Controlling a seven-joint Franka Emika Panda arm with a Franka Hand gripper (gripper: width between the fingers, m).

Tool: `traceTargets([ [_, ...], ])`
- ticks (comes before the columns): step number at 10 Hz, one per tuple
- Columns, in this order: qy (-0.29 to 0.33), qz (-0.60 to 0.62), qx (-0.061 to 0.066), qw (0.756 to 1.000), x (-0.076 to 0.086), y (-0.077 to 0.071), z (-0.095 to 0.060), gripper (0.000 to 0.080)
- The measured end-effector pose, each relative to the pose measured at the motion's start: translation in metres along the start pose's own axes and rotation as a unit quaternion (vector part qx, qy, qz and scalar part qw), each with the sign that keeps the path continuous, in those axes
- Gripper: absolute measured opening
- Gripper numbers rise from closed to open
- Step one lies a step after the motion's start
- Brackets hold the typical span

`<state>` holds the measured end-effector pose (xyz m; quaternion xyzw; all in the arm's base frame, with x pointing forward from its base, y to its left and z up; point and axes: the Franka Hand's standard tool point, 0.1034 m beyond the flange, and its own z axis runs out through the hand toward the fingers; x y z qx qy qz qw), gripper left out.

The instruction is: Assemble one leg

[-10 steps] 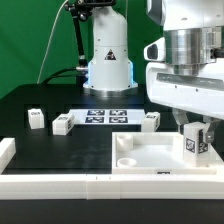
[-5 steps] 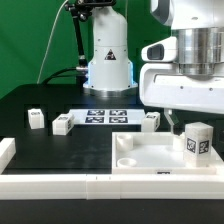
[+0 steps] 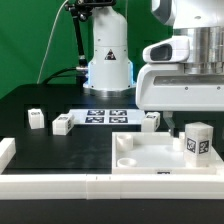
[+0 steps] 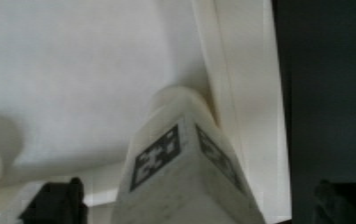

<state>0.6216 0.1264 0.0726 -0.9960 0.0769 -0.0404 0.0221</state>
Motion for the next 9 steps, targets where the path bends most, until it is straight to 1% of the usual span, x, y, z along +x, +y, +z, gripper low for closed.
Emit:
traceTargets([
  [1,0.0,-0.051,-0.001,0.999,0.0,0.0002,0.0,0.0649],
  [2,0.0,-0.077,-0.001,0.997,0.0001,0.0006,0.0,0.0649],
  [4,0.0,-0.168,-0.005,0.986,0.0009,0.0031,0.0,0.0649],
  [7,0.0,-0.173,-0.005,0.985,0.001,0.0035,0.0,0.0626],
  [8,0.0,-0.173,-0.005,0.985,0.001,0.0036,0.0,0.0419],
  [9,0.0,-0.173,-0.005,0.985,0.001,0.0036,0.0,0.0419],
])
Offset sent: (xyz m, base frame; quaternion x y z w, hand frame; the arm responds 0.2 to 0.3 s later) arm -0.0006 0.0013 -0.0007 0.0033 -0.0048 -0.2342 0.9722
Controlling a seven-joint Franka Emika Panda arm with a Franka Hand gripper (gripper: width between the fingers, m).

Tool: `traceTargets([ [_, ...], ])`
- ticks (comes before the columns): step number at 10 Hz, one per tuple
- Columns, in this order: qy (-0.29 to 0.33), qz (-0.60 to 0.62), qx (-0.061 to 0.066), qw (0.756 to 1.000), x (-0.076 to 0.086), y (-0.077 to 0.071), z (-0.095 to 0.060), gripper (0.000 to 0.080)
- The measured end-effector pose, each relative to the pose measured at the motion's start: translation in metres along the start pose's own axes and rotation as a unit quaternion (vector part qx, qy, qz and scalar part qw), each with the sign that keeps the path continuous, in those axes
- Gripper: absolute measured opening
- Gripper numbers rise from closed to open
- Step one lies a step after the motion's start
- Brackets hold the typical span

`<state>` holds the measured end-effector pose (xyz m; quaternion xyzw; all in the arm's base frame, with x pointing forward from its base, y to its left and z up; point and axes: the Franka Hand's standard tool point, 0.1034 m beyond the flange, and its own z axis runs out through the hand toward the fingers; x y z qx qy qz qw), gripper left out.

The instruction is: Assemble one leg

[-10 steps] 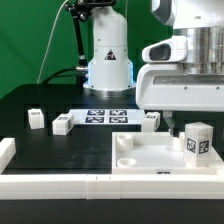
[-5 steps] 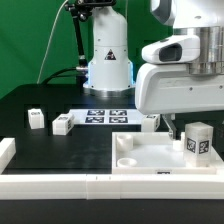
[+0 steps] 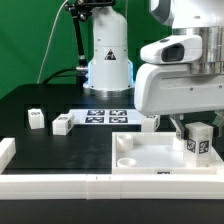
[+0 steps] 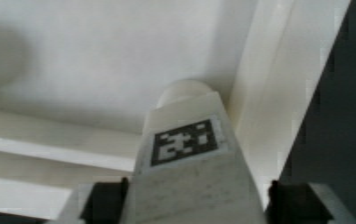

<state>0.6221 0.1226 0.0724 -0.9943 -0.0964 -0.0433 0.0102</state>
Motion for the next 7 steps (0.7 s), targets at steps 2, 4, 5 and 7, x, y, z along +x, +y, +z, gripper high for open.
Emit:
traceTargets([
  [2,0.0,0.0,0.0,1.0,0.0,0.0,0.0,0.0289],
  [4,0.0,0.024,0.001,1.0,0.0,-0.0003,0.0,0.0289],
  [5,0.0,0.085,0.001,0.996,-0.0001,0.0002,0.0,0.0289],
  [7,-0.002,0.212,0.003,0.977,-0.0007,0.0014,-0.0002,0.0289],
])
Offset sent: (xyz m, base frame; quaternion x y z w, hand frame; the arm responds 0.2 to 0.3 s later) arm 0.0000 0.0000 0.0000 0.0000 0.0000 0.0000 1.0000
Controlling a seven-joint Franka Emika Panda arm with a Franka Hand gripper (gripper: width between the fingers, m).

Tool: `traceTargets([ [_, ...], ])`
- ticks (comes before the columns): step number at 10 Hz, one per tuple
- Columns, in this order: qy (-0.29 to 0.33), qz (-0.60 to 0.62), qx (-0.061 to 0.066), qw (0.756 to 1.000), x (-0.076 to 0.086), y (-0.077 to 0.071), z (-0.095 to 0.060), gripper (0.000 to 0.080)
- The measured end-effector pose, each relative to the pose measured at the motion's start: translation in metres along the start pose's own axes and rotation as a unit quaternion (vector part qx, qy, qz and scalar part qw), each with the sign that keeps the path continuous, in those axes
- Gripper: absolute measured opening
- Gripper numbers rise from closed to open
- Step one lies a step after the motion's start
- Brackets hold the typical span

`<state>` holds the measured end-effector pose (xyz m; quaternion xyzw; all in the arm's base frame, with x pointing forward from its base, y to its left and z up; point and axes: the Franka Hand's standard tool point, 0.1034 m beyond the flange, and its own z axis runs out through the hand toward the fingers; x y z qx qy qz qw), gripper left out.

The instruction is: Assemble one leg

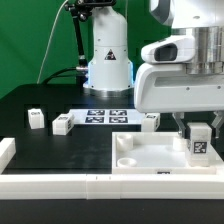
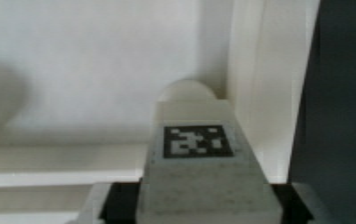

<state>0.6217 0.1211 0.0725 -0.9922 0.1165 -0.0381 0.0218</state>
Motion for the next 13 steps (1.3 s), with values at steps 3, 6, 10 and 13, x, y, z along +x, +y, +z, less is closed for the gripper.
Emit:
traceTargets([
  [3,0.001,0.136,-0.007,0.991,0.004,0.012,0.0,0.0292],
  [6,0.012,0.252,-0.022,0.967,0.006,0.026,-0.001,0.0301],
  [10,0.013,0.268,-0.028,0.963,0.006,0.03,-0.001,0.0398],
  [13,0.013,0.268,-0.028,0.963,0.006,0.03,-0.001,0.0635],
])
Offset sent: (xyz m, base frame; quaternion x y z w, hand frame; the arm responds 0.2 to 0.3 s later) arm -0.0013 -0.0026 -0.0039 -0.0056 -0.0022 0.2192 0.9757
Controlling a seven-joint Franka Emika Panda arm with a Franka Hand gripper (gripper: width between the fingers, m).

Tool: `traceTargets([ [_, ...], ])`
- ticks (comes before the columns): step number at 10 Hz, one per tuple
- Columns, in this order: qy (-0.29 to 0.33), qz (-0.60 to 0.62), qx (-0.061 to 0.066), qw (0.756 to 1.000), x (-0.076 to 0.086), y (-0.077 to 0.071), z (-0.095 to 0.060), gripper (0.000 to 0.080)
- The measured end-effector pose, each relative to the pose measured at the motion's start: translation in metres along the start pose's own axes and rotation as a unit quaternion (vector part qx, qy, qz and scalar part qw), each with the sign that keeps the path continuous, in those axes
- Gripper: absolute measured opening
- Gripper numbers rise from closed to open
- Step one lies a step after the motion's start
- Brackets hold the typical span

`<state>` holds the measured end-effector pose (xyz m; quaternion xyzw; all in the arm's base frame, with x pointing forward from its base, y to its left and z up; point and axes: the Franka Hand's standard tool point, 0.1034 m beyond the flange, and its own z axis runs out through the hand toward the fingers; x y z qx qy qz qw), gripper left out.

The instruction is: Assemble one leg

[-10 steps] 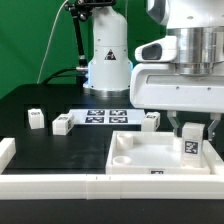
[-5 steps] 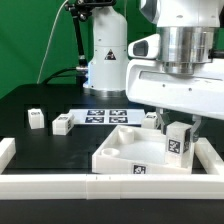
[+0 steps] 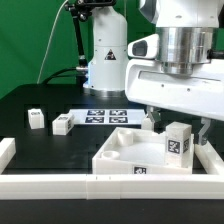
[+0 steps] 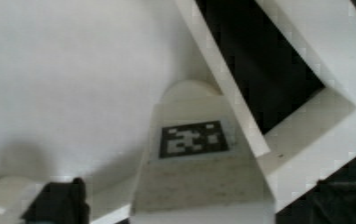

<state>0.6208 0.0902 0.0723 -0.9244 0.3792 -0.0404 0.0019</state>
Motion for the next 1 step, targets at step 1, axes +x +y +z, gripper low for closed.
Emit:
traceTargets([
  [1,0.0,0.0,0.0,1.0,0.0,0.0,0.0,0.0646],
])
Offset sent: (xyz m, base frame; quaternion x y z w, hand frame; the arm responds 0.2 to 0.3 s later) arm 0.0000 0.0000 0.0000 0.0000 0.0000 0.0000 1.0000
